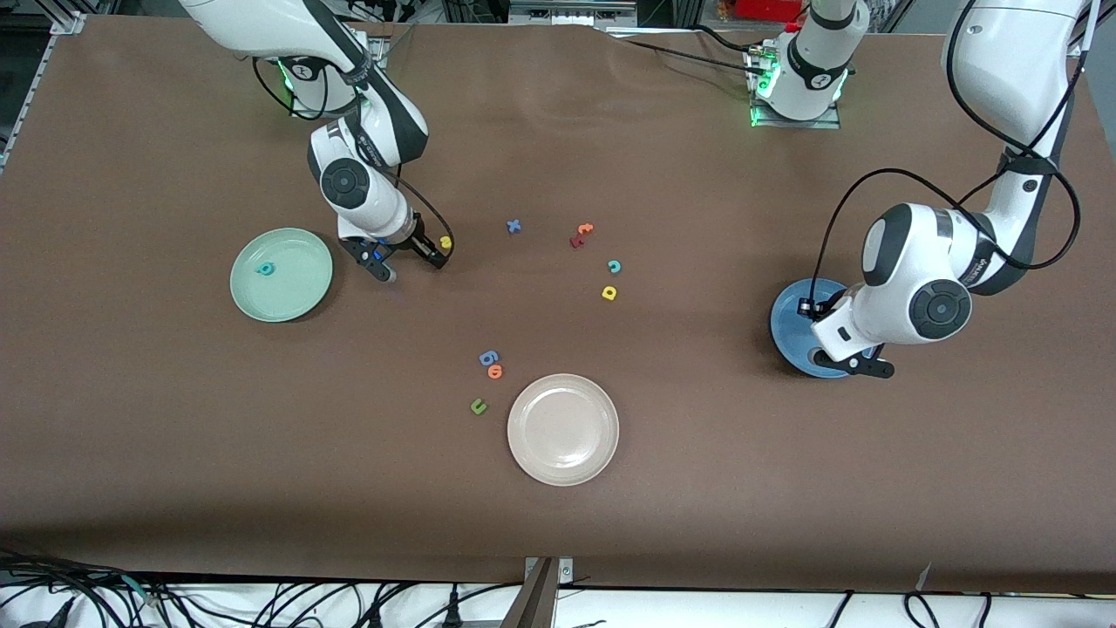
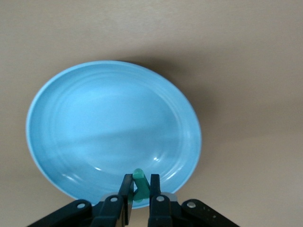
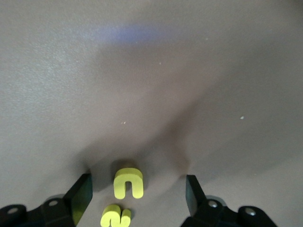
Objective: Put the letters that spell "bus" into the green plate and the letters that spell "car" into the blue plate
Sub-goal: 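Place the j on the blue plate while the right gripper grasps yellow u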
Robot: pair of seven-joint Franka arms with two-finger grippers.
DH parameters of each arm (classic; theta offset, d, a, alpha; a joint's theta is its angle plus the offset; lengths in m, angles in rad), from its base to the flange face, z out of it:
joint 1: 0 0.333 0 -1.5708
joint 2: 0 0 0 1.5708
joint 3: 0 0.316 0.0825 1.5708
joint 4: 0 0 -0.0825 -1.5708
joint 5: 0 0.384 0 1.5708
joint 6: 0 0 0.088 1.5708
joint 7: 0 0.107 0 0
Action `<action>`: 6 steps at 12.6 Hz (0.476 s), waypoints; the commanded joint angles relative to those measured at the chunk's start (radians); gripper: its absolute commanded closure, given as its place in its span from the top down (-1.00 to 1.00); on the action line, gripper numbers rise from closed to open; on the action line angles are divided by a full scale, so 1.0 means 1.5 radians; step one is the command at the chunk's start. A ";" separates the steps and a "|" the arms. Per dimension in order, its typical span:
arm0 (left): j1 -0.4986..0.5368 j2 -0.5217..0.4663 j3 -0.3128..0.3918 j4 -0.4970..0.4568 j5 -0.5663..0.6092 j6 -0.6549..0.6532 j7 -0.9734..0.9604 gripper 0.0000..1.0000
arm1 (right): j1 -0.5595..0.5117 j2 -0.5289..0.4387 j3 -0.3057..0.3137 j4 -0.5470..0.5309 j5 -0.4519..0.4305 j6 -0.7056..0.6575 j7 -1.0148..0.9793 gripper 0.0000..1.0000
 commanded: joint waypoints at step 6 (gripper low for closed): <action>0.008 0.004 0.002 0.011 0.034 -0.012 0.020 1.00 | -0.002 0.008 0.007 -0.006 0.004 0.022 0.005 -0.61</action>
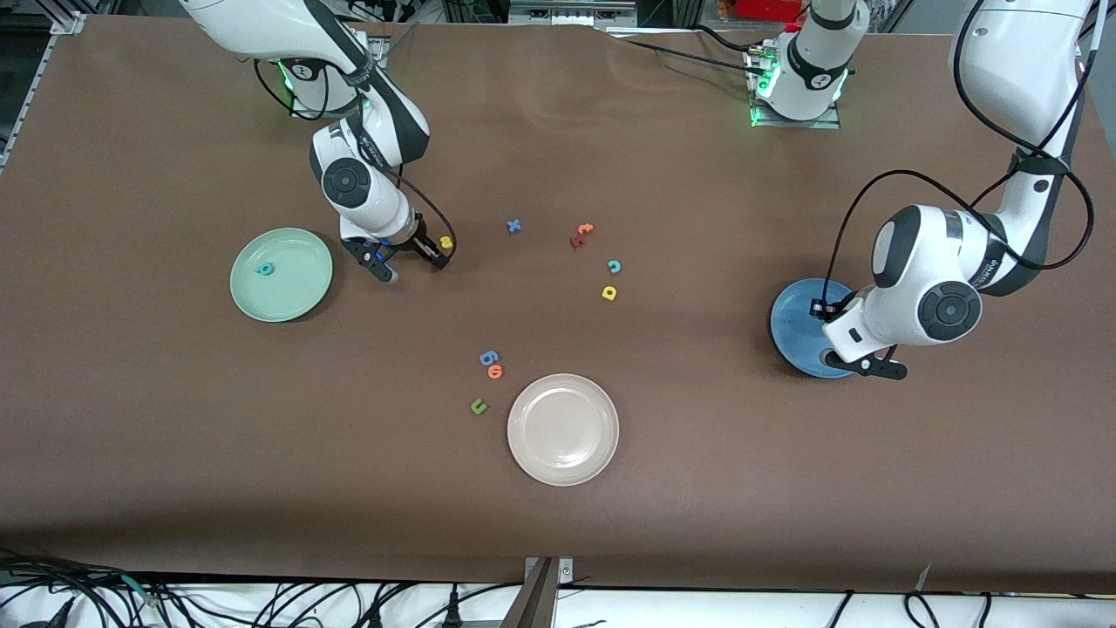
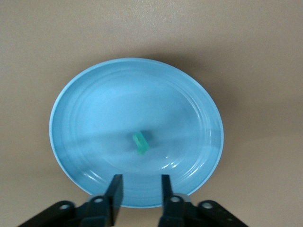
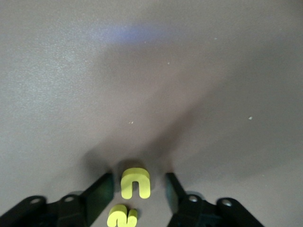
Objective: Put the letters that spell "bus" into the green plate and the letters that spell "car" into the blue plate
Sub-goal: 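Place the j on the blue plate while the right gripper grasps yellow u, then drop the u on the green plate while the left gripper grasps yellow o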
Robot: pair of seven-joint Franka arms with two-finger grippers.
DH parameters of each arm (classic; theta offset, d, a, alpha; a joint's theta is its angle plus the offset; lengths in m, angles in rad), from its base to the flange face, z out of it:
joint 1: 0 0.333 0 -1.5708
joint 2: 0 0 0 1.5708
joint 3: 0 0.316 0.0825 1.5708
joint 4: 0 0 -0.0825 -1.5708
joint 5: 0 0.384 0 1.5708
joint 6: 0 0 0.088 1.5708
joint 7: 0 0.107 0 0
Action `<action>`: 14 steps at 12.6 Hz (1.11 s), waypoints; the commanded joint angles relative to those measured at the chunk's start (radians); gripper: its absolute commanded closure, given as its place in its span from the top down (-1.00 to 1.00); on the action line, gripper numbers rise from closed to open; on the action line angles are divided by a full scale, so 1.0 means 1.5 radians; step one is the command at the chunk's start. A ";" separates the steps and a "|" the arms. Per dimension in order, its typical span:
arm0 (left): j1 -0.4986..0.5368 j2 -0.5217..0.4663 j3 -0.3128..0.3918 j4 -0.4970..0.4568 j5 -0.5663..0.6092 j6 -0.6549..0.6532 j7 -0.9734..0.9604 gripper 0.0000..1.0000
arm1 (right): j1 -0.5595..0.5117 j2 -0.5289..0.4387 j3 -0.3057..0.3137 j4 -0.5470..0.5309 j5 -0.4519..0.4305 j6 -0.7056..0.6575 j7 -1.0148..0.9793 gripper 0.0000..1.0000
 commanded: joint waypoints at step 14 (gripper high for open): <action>-0.303 0.047 -0.023 -0.039 -0.153 0.295 -0.222 1.00 | -0.005 -0.053 -0.109 0.210 0.002 -0.422 -0.195 -0.91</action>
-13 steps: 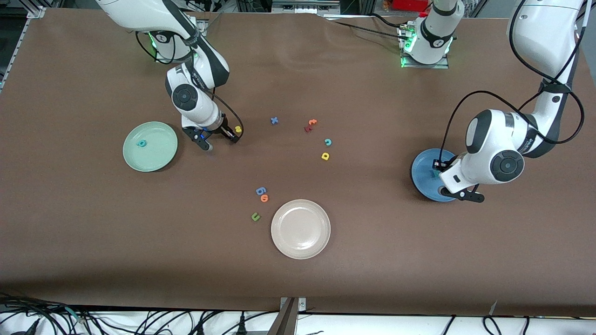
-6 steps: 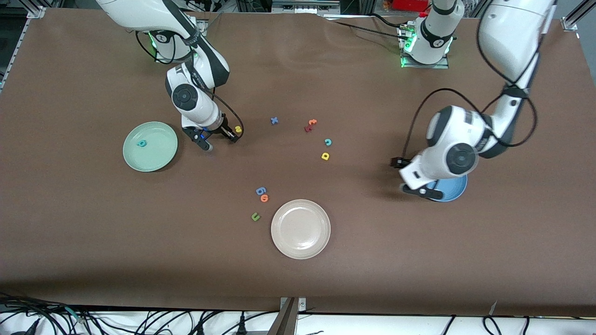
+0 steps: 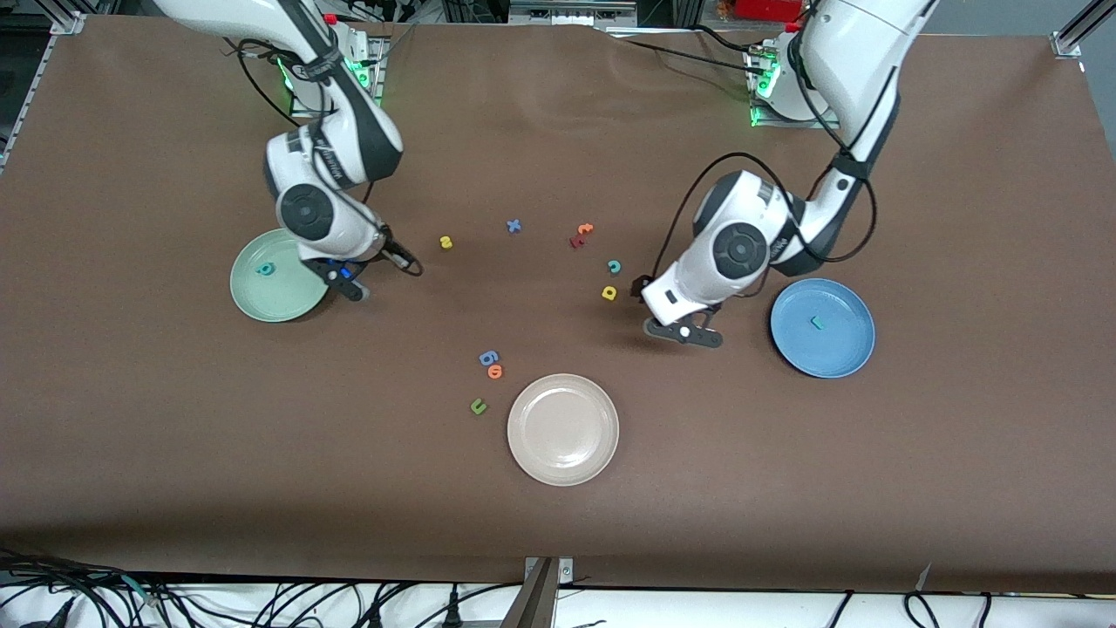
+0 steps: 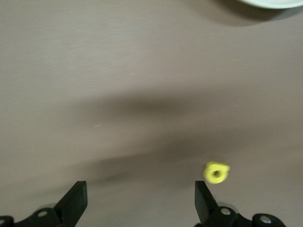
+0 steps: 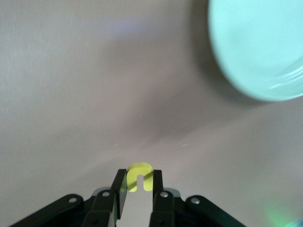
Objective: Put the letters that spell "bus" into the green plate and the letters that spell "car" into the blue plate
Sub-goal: 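Drop the u on the green plate while the left gripper grasps yellow o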
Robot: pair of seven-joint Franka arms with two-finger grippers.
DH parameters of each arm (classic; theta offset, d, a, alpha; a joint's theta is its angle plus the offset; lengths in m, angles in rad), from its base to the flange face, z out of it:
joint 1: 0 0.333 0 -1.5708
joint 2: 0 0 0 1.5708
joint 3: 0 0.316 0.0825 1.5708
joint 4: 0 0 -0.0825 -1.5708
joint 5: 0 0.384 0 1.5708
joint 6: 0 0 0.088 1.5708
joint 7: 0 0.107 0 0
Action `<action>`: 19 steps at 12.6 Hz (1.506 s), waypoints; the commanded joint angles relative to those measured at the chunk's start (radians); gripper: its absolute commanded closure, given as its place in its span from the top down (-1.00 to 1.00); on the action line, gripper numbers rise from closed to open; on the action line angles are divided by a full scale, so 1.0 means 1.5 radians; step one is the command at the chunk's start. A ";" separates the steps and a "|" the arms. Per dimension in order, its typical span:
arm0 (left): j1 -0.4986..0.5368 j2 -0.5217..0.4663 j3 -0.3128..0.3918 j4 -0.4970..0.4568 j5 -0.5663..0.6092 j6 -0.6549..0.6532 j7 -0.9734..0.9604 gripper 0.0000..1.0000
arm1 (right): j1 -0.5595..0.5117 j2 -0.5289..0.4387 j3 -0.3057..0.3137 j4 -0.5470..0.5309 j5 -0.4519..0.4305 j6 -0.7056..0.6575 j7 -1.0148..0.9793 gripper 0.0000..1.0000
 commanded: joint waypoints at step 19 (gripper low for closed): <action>-0.136 0.071 0.015 -0.003 0.126 0.132 -0.273 0.14 | -0.016 0.051 -0.232 -0.017 -0.016 -0.015 -0.488 0.99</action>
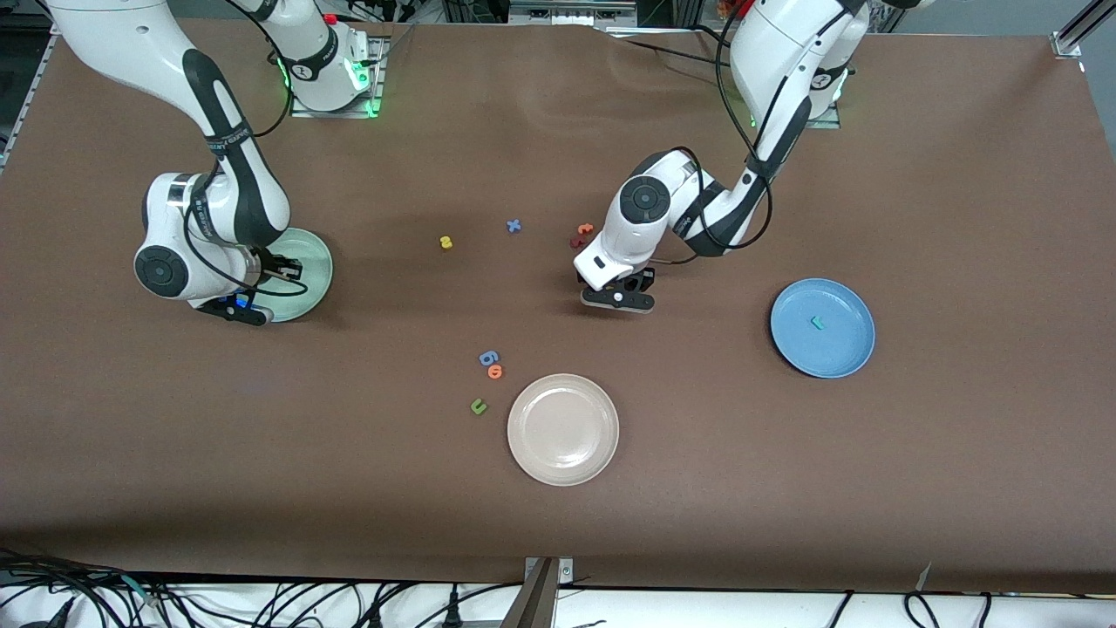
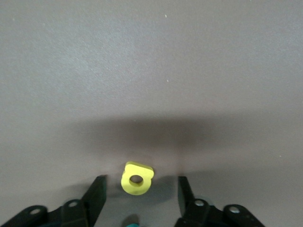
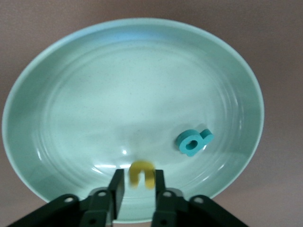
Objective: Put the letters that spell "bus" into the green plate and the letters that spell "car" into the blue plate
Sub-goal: 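Drop the u on the green plate while the left gripper grasps yellow o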
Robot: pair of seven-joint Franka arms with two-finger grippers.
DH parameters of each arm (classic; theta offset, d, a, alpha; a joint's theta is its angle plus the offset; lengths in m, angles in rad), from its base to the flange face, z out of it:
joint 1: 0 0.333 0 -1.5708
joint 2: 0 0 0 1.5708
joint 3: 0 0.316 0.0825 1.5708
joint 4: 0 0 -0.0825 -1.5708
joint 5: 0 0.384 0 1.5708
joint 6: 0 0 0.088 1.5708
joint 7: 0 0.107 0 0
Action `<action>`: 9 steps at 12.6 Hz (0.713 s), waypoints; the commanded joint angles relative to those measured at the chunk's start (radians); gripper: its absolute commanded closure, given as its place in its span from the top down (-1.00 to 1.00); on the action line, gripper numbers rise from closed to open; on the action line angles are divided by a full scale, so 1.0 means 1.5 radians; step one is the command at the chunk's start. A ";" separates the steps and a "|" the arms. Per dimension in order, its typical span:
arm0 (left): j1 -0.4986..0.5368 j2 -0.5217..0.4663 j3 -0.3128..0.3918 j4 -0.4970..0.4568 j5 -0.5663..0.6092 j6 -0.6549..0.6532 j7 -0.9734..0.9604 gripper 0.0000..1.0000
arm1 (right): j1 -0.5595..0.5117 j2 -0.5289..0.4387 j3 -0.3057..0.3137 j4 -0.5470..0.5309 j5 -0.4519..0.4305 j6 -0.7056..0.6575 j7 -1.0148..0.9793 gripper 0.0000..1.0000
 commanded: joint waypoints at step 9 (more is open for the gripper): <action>-0.016 0.023 0.021 0.033 0.048 -0.007 -0.029 -0.04 | 0.001 -0.103 0.184 0.003 0.002 -0.068 0.334 0.98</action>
